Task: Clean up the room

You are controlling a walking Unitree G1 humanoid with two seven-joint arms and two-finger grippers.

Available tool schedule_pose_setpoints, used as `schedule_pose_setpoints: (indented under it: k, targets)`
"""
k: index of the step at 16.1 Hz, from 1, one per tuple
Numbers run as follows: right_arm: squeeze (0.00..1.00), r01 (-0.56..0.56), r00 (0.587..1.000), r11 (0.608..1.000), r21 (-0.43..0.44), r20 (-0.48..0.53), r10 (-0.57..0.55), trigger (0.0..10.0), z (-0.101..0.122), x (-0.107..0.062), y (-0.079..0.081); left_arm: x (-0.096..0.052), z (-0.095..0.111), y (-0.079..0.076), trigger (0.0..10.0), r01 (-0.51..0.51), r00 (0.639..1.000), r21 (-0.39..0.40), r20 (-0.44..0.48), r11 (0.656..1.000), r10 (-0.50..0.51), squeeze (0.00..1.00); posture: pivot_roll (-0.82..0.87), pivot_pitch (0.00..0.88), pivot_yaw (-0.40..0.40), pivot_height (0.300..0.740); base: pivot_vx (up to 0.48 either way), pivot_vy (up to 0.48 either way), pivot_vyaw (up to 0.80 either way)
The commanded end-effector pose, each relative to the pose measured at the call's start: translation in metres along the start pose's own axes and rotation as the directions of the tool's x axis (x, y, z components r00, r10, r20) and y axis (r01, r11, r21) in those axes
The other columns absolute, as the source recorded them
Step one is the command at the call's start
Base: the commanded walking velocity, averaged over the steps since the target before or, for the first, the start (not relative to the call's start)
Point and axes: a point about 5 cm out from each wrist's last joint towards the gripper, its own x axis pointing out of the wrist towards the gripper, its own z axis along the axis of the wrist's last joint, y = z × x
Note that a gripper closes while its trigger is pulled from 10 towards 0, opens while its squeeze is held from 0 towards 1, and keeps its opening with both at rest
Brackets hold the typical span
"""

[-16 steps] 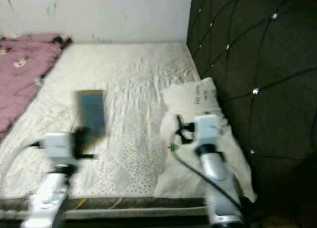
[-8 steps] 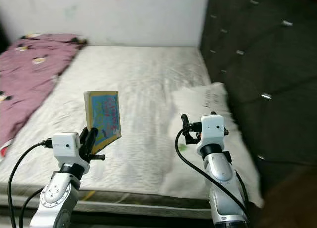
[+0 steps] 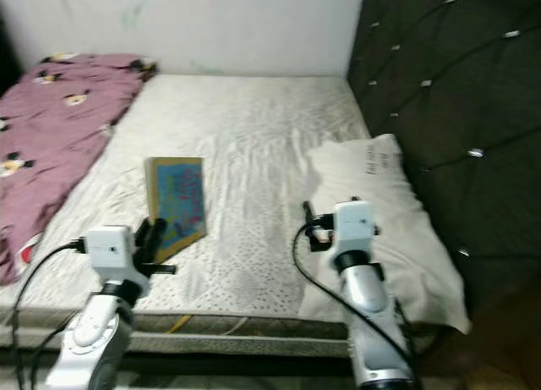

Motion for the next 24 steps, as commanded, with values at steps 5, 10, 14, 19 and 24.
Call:
schedule_pose_setpoints:
  k: [5,10,14,19,24]
  targets:
    - [0.0,0.007,1.0,1.0,-0.003,0.013,-0.007,10.0,0.0041,0.0035,-0.0034,0.0033,0.0134,-0.0015,10.0,0.029,0.997,-0.004,0.07,1.0,-0.029,0.0,-0.02,0.025,0.029,0.74,0.0,0.0,0.0]
    - [0.0,0.004,1.0,1.0,-0.006,0.02,-0.004,10.0,0.0055,0.0047,-0.0028,0.0039,0.0135,-0.0047,10.0,0.049,0.996,-0.013,0.071,0.999,-0.048,0.0,-0.03,0.029,0.029,0.74,0.277,0.0,-0.26]
    - [0.0,0.0,1.0,1.0,-0.01,0.022,0.0,10.0,0.0053,0.0055,-0.0024,0.0053,0.0137,-0.0043,10.0,0.04,0.997,-0.013,0.071,0.999,-0.039,0.0,-0.03,0.038,0.029,0.74,0.203,0.0,0.0]
    - [0.0,-0.002,1.0,1.0,-0.011,0.017,0.003,10.0,0.0037,0.0056,-0.0022,0.0054,0.0121,-0.005,10.0,0.038,0.997,-0.01,0.065,0.999,-0.037,0.0,-0.02,0.034,0.029,0.74,0.0,0.0,0.0]
    - [0.0,-0.018,1.0,0.998,-0.055,0.022,0.019,10.0,0.0041,0.0045,-0.0017,0.005,0.0122,-0.0066,10.0,0.045,0.997,-0.007,0.066,0.999,-0.044,0.0,-0.02,0.038,0.029,0.74,0.0,0.0,0.16]
